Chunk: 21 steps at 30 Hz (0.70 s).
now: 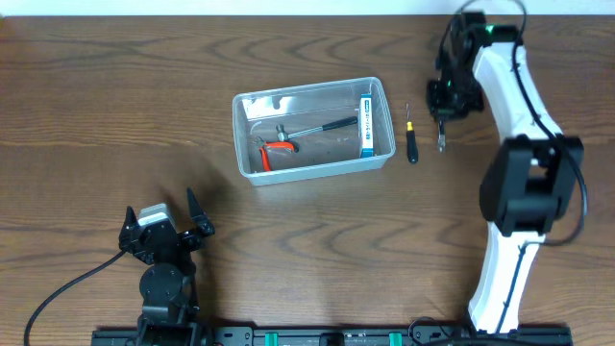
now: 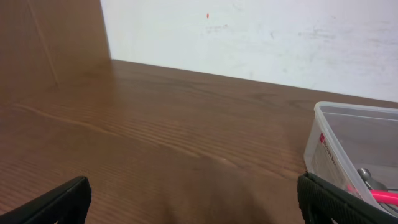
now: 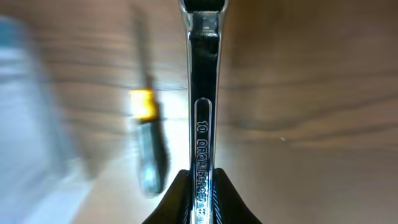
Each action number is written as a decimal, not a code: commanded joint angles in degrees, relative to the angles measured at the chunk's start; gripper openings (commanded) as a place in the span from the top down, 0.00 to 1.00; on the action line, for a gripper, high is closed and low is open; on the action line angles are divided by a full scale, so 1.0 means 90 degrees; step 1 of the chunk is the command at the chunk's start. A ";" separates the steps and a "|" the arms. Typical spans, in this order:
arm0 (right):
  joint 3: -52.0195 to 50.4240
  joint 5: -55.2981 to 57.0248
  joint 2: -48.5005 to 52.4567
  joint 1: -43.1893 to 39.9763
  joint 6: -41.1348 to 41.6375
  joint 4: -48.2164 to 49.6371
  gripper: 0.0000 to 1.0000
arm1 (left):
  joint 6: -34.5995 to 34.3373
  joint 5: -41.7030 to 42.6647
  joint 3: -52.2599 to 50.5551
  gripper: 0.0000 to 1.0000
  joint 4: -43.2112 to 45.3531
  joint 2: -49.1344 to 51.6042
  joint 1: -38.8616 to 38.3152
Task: Pack container
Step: 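Move the right gripper to the silver wrench and grasp it, then lower the wrench into the container and open the right gripper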
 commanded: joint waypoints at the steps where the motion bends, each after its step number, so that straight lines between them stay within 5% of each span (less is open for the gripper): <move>1: 0.0478 -0.0182 -0.1287 0.0583 -0.0449 0.0097 0.99 | 0.0010 -0.0104 -0.0151 0.02 -0.0168 -0.0019 0.0015; 8: 0.0464 -0.1183 -0.1904 0.2229 -0.3310 0.0493 0.99 | 0.0010 -0.0104 -0.0151 0.02 -0.0168 -0.0019 0.0015; 16: 0.0279 -0.1304 -0.0950 0.3640 -0.6982 0.0532 0.99 | 0.0010 -0.0104 -0.0151 0.02 -0.0168 -0.0019 0.0015; 21: 0.0279 -0.0602 -0.0049 0.3757 -0.7497 0.0981 0.99 | 0.0010 -0.0104 -0.0151 0.02 -0.0168 -0.0019 0.0015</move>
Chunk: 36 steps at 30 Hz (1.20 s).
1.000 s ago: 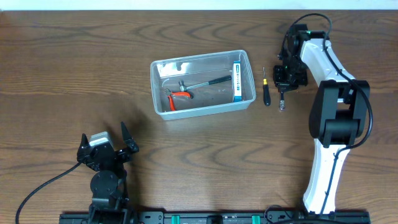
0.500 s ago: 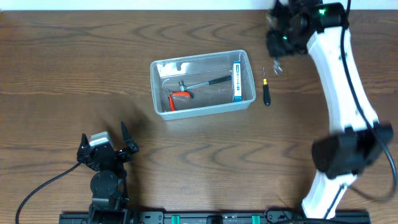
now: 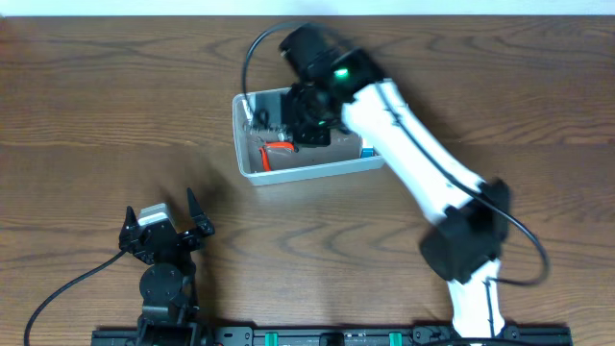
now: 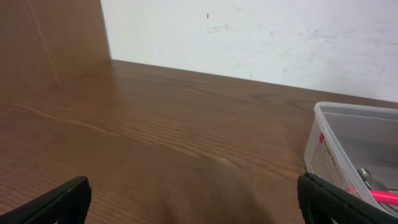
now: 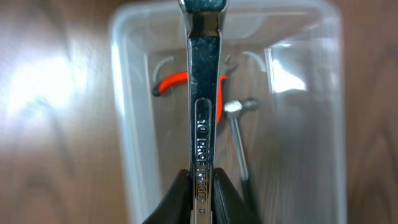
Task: Pack container
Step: 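Lower the wrench into the container and open the right gripper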
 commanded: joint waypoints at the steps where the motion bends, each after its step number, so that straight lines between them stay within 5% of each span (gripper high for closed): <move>1: -0.0005 0.0534 0.0520 -0.0049 -0.0950 0.0216 0.99 | 0.0010 -0.0104 -0.0151 0.02 -0.0168 -0.0019 0.0015; 17: -0.0007 0.0690 0.1268 -0.0209 -0.0872 0.0559 0.99 | 0.0010 -0.0102 -0.0151 0.02 -0.0168 -0.0019 0.0015; 27: -0.0007 0.1200 0.1287 -0.0699 -0.0481 0.1666 0.99 | 0.0010 -0.0104 -0.0151 0.02 -0.0168 -0.0019 0.0015; 28: -0.0007 0.1103 0.1294 -0.0758 -0.0437 0.1732 0.96 | 0.0010 -0.0102 -0.0151 0.02 -0.0168 -0.0019 0.0015; 30: -0.0007 0.0811 0.1297 -0.0867 -0.0427 0.1770 0.62 | 0.0010 -0.0102 -0.0151 0.02 -0.0168 -0.0019 0.0015; 31: -0.0007 0.0797 0.1297 -0.0879 -0.0291 0.1800 0.54 | 0.0010 -0.0104 -0.0151 0.02 -0.0168 -0.0019 0.0015; 36: 0.0255 0.1103 0.1103 -0.0772 0.0891 0.1642 0.47 | 0.0010 -0.0104 -0.0151 0.02 -0.0168 -0.0019 0.0015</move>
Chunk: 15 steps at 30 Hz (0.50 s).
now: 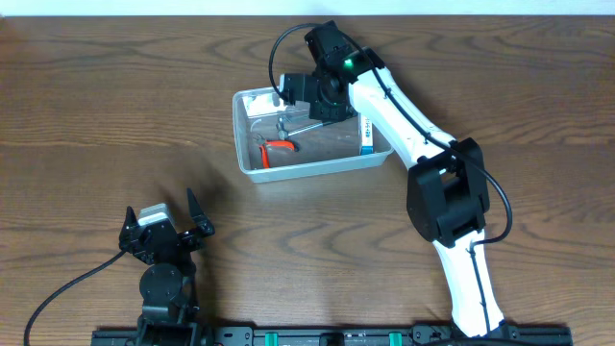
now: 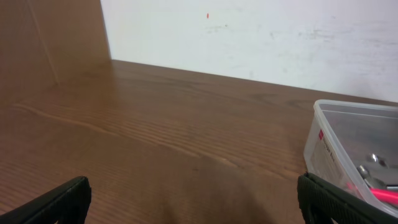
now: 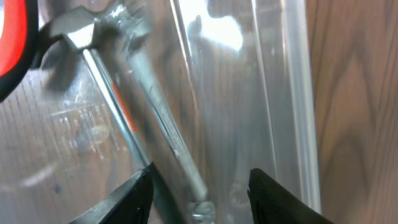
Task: Pack container
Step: 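Lower the wrench into the container and open the right gripper, then grasp the yellow-handled screwdriver with the right gripper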
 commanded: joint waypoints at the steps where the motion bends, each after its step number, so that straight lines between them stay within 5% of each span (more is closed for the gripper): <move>1: 0.0367 0.0080 -0.0294 0.0182 0.1064 -0.0243 0.48 | 0.0010 -0.0104 -0.0151 0.02 -0.0168 -0.0019 0.0015; 5: 0.0753 0.0423 -0.1032 0.0233 0.2074 -0.0641 0.47 | 0.0010 -0.0104 -0.0151 0.02 -0.0168 -0.0019 0.0015; 8: 0.0869 0.0930 -0.1800 0.0046 0.3084 -0.0826 0.37 | 0.0010 -0.0104 -0.0151 0.02 -0.0168 -0.0019 0.0015; 15: 0.0865 0.0916 -0.2817 -0.1576 0.5661 -0.1851 0.36 | 0.0010 -0.0104 -0.0151 0.02 -0.0168 -0.0019 0.0015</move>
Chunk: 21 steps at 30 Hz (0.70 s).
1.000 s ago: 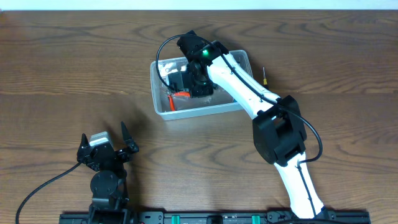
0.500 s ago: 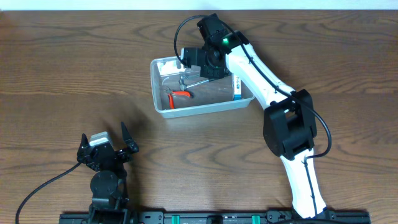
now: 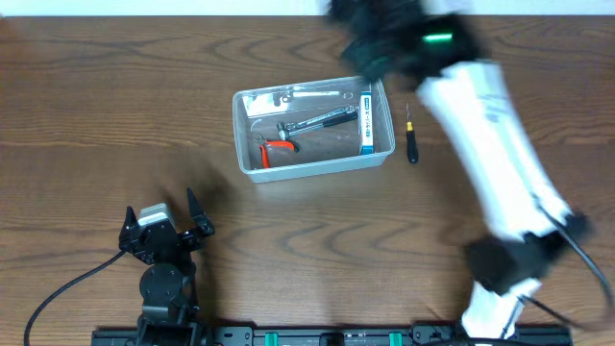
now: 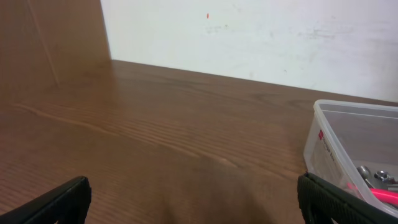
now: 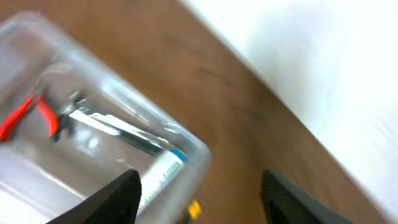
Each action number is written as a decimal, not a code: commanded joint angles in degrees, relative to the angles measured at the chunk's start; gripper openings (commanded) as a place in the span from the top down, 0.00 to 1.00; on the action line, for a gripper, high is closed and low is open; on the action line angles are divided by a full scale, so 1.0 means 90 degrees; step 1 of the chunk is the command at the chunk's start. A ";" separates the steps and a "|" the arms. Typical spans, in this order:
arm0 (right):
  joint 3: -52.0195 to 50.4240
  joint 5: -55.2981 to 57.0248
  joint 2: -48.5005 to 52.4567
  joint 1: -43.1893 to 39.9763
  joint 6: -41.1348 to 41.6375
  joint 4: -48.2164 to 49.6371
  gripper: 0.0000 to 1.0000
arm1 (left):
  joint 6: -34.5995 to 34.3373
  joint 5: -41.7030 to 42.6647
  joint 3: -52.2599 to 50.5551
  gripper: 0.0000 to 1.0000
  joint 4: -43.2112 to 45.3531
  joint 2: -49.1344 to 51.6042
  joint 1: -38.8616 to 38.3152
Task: Pack container
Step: 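Grasp the yellow-handled screwdriver with the right gripper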
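The clear plastic container (image 3: 248, 135) stands at mid-table. It holds red-handled pliers (image 3: 279, 147), a silver black-handled tool (image 3: 317, 121), a blue-white box (image 3: 365, 123), and what looks like the silver wrench (image 3: 309, 94) along its far wall. A black screwdriver (image 3: 411, 140) with a yellow band lies on the table just right of the container. My right gripper (image 5: 205, 199) is open and empty, high above the container's far right corner, and blurred in the overhead view. My left gripper (image 4: 199, 205) rests open near the front left, and the container (image 4: 323, 140) is at its right.
The brown wooden table (image 3: 115, 96) ends at a white wall (image 4: 249, 31) behind it. The right arm (image 3: 500, 125) stretches over the table's right side. A black rail runs along the front edge.
My right gripper was low inside the container with the wrench loose below it. Now it is up above the container's far right corner, open and empty. The left arm is unchanged.
At first my right gripper held the wrench over the table, right of the screwdriver. Then it held the wrench over the container. Later it stood open inside the container with the wrench released. Now it is raised and empty, and the wrench stays inside.
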 commanded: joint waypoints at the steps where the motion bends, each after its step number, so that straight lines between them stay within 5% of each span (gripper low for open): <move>1: 0.0005 0.0068 -0.0172 -0.1124 0.2176 -0.0588 0.38 | 0.0010 -0.0102 -0.0151 0.02 -0.0168 -0.0019 0.0015; 8: -0.1324 -0.0692 0.0299 -0.2244 0.3062 -0.0899 0.45 | 0.0010 -0.0102 -0.0151 0.02 -0.0168 -0.0019 0.0015; 21: -0.3395 -0.0792 0.1071 -0.1702 0.3274 0.0469 0.49 | 0.0010 -0.0104 -0.0151 0.02 -0.0168 -0.0019 0.0015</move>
